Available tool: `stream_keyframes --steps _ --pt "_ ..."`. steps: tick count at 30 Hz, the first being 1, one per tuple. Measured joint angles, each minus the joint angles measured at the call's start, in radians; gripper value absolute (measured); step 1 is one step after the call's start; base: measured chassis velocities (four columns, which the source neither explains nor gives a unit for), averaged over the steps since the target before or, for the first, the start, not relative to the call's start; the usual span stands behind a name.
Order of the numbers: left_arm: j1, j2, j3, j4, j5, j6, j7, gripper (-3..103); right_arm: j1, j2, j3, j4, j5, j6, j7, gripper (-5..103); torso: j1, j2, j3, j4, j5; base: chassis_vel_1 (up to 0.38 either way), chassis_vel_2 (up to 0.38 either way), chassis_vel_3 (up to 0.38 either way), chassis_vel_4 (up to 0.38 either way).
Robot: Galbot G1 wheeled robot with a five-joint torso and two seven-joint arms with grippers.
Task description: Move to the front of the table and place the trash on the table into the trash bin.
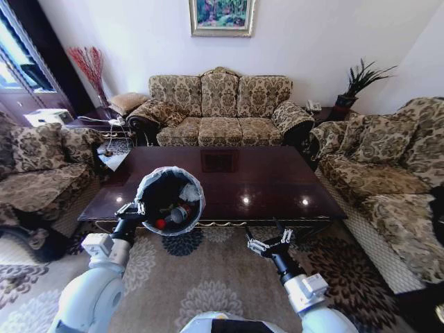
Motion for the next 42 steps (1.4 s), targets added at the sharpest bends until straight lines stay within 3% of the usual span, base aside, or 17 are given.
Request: stream_keyframes --steps 20,27,35,42 --pt "-0.024 0.017 -0.002 0.015 -0.018 0.005 -0.004 0 -0.005 0.0 0.001 -0.002 -0.013 -0.01 0.001 100 0.0 0.0 0.0 0.0 -0.0002 0.367 0.297 -0.357 -0.302" --pt "-0.015 0.021 -0.007 0.011 -0.028 0.005 -0.007 0 -0.005 0.005 -0.001 -0.003 -0.007 0.008 -0.003 100 0.0 0.0 0.0 0.0001 -0.0007 0.356 0.079 -0.348 -0.076" --pt "-0.008 0.021 -0.006 0.002 -0.038 0.003 -0.029 0 -0.004 0.009 -0.002 -0.007 -0.001 0.025 0.003 100 0.001 0.0 0.0 -0.0003 0.0011 0.027 -0.041 -0.035 0.038" --pt "-0.003 0.02 -0.008 0.0 -0.038 0.007 -0.036 0 0.0 0.012 -0.002 -0.009 0.002 0.026 0.006 100 0.001 0.0 0.0 0.0001 0.0 -0.051 -0.001 0.046 -0.001"
